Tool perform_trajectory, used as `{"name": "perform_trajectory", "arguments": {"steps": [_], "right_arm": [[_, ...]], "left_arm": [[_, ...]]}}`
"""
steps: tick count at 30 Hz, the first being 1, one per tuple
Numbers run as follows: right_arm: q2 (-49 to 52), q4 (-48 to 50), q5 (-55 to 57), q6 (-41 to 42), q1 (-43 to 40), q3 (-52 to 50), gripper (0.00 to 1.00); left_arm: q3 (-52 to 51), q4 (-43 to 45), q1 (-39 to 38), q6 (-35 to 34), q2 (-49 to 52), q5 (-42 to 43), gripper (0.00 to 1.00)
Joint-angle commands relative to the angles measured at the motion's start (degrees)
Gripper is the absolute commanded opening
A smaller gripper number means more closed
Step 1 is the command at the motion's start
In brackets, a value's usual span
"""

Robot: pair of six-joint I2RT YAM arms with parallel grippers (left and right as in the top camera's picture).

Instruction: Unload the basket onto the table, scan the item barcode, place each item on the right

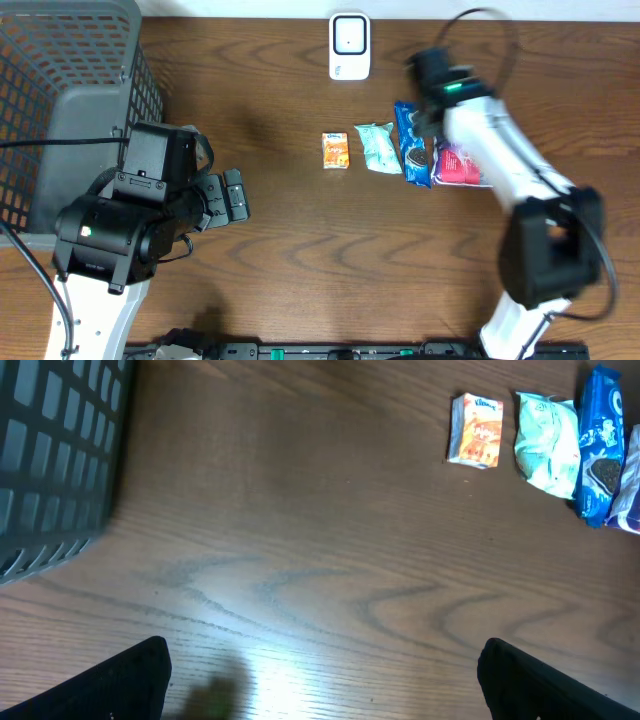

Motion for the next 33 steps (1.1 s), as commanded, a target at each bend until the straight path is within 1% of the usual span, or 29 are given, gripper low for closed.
{"name": "perform_trajectory", "arguments": {"steps": [1,4,6,10,14,16,18,20,22,24,25,27,30,31,33], "right_arm": [[-4.3,-0.1,-19.1,-10.8,-9.7,1.7,0.99],[-3.6,-0.2,-32.3,-16.4,-17.0,0.6,0.98],[-2.8,-0.3,-38.0,-18.1,-20.9,-0.9,0.93],[-0.6,1.2,-43.6,-18.3,-26.7,-4.3,0.9],[2.2,4.2,-45.7,-18.8,-29.2,-6.8,0.84],[3.8,5.8,-48.8,-20.8,-29.6,-7.9,0.83],[5.5,7.1,-53.1,-23.9,-29.6,-8.7,0.85],[7.3,7.7,-55.1,-24.7,-29.6,-8.8,0.81],[9.0,8.1,-55.5,-24.6,-29.6,-8.8,0.7],[10.5,8.3,-55.5,-24.7,-29.6,-8.8,0.46],[10.8,8.3,-55.5,-24.7,-29.6,-8.8,0.4],[11.0,8.3,-55.6,-24.6,-29.2,-8.8,0.31],[10.2,8.2,-57.4,-21.6,-29.0,-8.2,0.1],[9.8,8.2,-57.9,-21.0,-29.2,-7.8,0.01],[8.4,8.0,-59.1,-18.9,-29.2,-6.8,0.01]], "left_arm": [[0.2,-0.1,0.2,-0.3,0.2,-0.7,0.98],[0.2,-0.1,0.2,-0.3,0.2,-0.7,0.98],[0.2,-0.1,0.2,-0.3,0.2,-0.7,0.98],[0.2,-0.1,0.2,-0.3,0.2,-0.7,0.98],[0.2,-0.1,0.2,-0.3,0.2,-0.7,0.98],[0.2,-0.1,0.2,-0.3,0.2,-0.7,0.98],[0.2,-0.1,0.2,-0.3,0.2,-0.7,0.98],[0.2,-0.1,0.2,-0.3,0.2,-0.7,0.98],[0.2,-0.1,0.2,-0.3,0.2,-0.7,0.98],[0.2,-0.1,0.2,-0.3,0.2,-0.7,0.98],[0.2,-0.1,0.2,-0.3,0.2,-0.7,0.98],[0.2,-0.1,0.2,-0.3,0.2,-0.7,0.98],[0.2,-0.1,0.2,-0.3,0.2,-0.7,0.98],[0.2,-0.1,0.2,-0.3,0.2,-0.7,0.98],[0.2,-0.1,0.2,-0.3,0.2,-0.7,0.98]]}}
